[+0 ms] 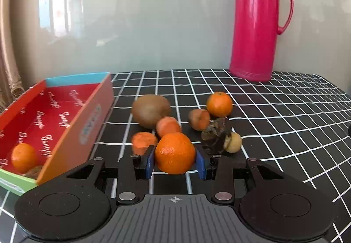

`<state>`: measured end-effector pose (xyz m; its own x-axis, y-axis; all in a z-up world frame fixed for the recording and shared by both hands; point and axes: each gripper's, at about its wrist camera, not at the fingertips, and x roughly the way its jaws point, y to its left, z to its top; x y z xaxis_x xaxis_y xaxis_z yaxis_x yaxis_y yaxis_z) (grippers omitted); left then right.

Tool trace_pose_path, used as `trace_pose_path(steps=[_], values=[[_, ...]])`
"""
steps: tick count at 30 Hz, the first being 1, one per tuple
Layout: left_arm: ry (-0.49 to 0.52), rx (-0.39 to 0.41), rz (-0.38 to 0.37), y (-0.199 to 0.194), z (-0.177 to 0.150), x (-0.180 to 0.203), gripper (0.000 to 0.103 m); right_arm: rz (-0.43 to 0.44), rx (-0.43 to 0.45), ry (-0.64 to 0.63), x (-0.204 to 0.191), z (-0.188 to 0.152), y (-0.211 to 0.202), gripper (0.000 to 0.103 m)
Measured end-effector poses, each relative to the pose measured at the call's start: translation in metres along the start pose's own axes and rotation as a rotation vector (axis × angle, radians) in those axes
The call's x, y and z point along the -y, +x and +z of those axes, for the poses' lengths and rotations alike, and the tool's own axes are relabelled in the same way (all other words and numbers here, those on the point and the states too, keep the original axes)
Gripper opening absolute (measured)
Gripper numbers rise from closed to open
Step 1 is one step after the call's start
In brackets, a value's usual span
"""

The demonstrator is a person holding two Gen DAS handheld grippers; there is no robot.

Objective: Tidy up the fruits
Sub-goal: 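Carry the orange into the red box and open the left gripper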

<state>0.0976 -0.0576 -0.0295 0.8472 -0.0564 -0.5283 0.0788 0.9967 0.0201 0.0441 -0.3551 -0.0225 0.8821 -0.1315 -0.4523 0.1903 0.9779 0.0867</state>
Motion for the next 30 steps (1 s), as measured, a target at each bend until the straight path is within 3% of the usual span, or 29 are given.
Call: trace_pose_path(steps=[10, 17, 30], values=[[-0.044, 0.085, 0.035, -0.037, 0.003, -0.04, 0.038, 0.057, 0.008, -0.046, -0.039, 0.004, -0.005, 0.081], [-0.095, 0.138, 0.11, -0.057, 0.004, -0.083, 0.038, 0.086, -0.002, -0.084, -0.069, 0.002, -0.002, 0.081], [-0.188, 0.134, 0.261, -0.057, -0.004, -0.152, 0.038, 0.144, -0.013, -0.133, -0.112, -0.005, 0.001, 0.081]])
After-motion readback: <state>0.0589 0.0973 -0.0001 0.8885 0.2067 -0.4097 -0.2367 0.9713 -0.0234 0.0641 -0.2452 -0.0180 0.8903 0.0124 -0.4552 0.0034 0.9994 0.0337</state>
